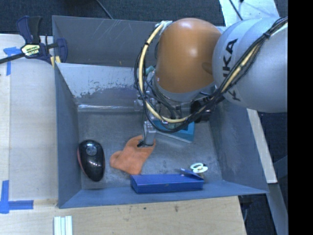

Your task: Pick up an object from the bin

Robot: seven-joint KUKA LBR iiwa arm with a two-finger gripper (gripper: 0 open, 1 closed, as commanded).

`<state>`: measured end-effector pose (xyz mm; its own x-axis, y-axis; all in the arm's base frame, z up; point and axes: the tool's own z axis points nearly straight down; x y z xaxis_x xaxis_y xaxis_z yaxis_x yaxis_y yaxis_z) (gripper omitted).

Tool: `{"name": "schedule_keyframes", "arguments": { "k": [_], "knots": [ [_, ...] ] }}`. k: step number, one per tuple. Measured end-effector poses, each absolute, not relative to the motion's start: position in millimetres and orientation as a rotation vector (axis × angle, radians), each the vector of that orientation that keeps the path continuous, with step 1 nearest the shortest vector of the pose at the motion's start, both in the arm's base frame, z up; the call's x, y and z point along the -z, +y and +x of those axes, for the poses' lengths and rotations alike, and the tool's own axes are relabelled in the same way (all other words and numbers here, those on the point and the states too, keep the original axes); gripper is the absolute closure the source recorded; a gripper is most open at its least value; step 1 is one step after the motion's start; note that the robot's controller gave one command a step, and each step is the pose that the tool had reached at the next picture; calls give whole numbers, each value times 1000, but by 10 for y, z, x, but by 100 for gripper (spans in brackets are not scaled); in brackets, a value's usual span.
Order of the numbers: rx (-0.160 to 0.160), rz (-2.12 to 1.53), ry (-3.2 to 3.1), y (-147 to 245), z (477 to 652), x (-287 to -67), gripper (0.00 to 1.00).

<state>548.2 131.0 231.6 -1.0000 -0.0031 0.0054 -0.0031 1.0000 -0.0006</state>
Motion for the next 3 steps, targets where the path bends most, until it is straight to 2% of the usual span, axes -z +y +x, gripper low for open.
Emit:
{"name": "schedule_keyframes", "arguments": {
  "k": [1, 2, 3],
  "knots": [
    [2, 0, -3144, 1302, 5495, -2366, 0],
    [2, 114, -3147, 1245, 5368, -1985, 0],
    [1, 349, -3128, 1169, 5037, -1305, 0]
  ]
}}
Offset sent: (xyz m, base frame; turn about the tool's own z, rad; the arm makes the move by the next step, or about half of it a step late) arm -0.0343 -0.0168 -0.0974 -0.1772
